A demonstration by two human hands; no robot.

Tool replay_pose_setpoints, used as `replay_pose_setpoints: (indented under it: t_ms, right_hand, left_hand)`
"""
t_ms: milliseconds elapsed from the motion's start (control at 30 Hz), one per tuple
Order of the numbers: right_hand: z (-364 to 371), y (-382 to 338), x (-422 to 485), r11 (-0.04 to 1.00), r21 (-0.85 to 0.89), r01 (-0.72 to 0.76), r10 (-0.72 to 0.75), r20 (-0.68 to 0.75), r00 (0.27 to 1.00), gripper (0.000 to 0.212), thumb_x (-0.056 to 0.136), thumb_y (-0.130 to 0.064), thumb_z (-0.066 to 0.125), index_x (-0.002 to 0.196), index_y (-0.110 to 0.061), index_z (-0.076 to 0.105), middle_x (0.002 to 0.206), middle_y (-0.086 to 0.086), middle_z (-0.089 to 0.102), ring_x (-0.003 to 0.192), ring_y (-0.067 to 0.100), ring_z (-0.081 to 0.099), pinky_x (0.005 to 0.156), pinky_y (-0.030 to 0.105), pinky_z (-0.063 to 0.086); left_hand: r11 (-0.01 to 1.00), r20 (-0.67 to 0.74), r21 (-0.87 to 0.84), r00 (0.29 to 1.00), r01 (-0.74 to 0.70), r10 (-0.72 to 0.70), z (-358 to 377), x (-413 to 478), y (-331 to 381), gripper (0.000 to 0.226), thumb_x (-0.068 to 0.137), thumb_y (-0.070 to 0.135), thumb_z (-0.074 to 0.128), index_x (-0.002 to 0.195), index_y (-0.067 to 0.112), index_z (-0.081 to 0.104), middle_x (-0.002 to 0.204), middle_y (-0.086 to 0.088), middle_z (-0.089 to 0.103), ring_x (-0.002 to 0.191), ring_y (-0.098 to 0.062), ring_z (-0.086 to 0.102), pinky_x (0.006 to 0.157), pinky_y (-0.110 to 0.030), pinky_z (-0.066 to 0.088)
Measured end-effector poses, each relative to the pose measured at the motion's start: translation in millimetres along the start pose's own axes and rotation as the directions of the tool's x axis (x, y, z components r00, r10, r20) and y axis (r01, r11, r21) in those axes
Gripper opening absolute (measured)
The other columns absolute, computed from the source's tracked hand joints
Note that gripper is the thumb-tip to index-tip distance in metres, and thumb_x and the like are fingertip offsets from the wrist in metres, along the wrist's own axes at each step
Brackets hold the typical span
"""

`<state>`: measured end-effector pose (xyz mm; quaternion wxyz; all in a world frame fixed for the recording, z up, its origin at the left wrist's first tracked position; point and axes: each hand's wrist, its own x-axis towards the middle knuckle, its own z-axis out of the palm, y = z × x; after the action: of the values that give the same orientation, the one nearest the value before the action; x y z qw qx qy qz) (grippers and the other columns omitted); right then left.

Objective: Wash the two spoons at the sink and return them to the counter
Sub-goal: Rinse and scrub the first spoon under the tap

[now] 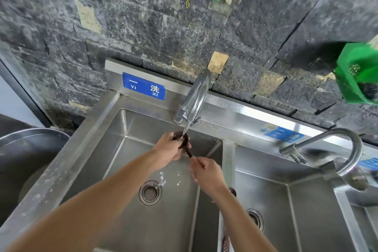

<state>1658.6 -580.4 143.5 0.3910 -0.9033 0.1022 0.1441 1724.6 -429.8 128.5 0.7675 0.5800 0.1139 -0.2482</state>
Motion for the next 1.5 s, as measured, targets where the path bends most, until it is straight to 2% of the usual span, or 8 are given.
replay_pose_setpoints:
  t_ms: [133,367,633,867,1000,1133,1333,1500]
  right_hand:
    - [-20.2,1.6,6.7,0.977,-0.205,0.061,-0.066,-0.017,0.998,0.040,0.094,-0.047,0.049,0.075,-0.017,0.066,0.063,0.004,0.063,0.059,0.025,0.057,0.055,0.032,0.047]
    - [-17.7,-8.4,5.1,0.966,-0.243,0.094,-0.124,-0.111,0.986,0.042,0.095,-0.048,0.046,0.073,-0.014,0.059,0.052,-0.003,0.046,0.054,0.018,0.045,0.052,0.032,0.038]
    - [-35.5,-5.7,1.0,0.949,-0.307,0.068,-0.114,-0.133,0.984,0.044,0.094,-0.056,0.046,0.077,-0.019,0.063,0.058,-0.004,0.053,0.062,0.022,0.055,0.055,0.032,0.043]
    - [-37.6,-8.0,-7.4,0.892,-0.445,0.082,-0.185,-0.193,0.964,0.042,0.098,-0.051,0.043,0.079,-0.020,0.063,0.074,-0.001,0.065,0.082,0.028,0.060,0.075,0.034,0.046]
    - [-31.2,-9.3,-14.4,0.829,-0.559,0.026,-0.313,-0.425,0.849,0.024,0.094,-0.042,0.056,0.084,-0.026,0.072,0.096,-0.006,0.067,0.103,0.029,0.049,0.088,0.042,0.034]
    - [-10.6,-13.5,-21.0,0.878,-0.464,0.121,-0.420,-0.621,0.662,0.010,0.084,-0.024,0.071,0.091,-0.018,0.074,0.102,0.006,0.065,0.097,0.038,0.051,0.081,0.046,0.045]
    - [2.2,-29.3,-11.0,0.976,0.219,0.012,0.043,-0.245,0.969,0.050,0.092,-0.050,0.055,0.127,-0.014,0.057,0.107,-0.004,0.064,0.101,0.015,0.060,0.085,0.024,0.043]
    - [-0.7,-50.1,12.2,0.888,0.457,-0.047,0.145,-0.183,0.972,0.041,0.097,-0.042,0.047,0.067,-0.015,0.050,0.057,-0.002,0.052,0.049,0.014,0.045,0.054,0.026,0.038]
  left_hand:
    - [0.970,0.111,0.240,0.994,-0.043,0.017,-15.6,-3.1,10.4,0.047,0.084,-0.021,0.027,0.092,0.010,0.062,0.088,-0.010,0.067,0.039,-0.008,0.044,0.039,-0.019,0.028]
    - [0.911,0.065,-0.390,0.991,0.134,-0.118,3.3,-8.0,12.4,0.025,0.102,0.001,0.036,0.101,0.008,0.060,0.080,-0.010,0.059,0.037,-0.006,0.029,0.037,-0.019,0.019]
    - [0.985,0.111,-0.134,0.989,0.111,-0.096,-0.6,-9.9,19.6,0.044,0.083,-0.020,0.024,0.100,0.004,0.057,0.090,-0.018,0.065,0.052,-0.017,0.049,0.046,-0.025,0.029]
    - [0.979,0.029,0.202,0.999,-0.030,0.025,7.3,-10.4,8.6,0.020,0.106,0.022,0.038,0.103,0.011,0.055,0.071,-0.011,0.057,0.033,-0.008,0.030,0.036,-0.017,0.018]
    - [0.912,-0.112,0.409,0.990,-0.027,0.080,11.6,-14.6,2.9,0.023,0.105,0.033,0.037,0.086,0.032,0.050,0.055,0.000,0.048,0.028,-0.004,0.037,0.033,-0.015,0.026]
    - [0.987,-0.079,-0.099,0.987,0.129,-0.137,13.6,-12.7,3.6,0.025,0.103,0.014,0.032,0.080,0.019,0.041,0.049,0.004,0.037,0.036,-0.007,0.021,0.036,-0.017,0.013]
    - [0.958,-0.088,-0.263,0.986,0.116,-0.143,19.1,-13.3,7.7,0.017,0.102,0.015,0.043,0.085,0.014,0.046,0.054,-0.001,0.044,0.037,-0.009,0.028,0.031,-0.017,0.020]
    - [0.996,-0.155,-0.077,0.987,-0.048,0.036,26.6,-16.4,-1.1,0.028,0.103,0.020,0.045,0.077,0.011,0.051,0.046,0.002,0.043,0.034,-0.008,0.029,0.035,-0.019,0.018]
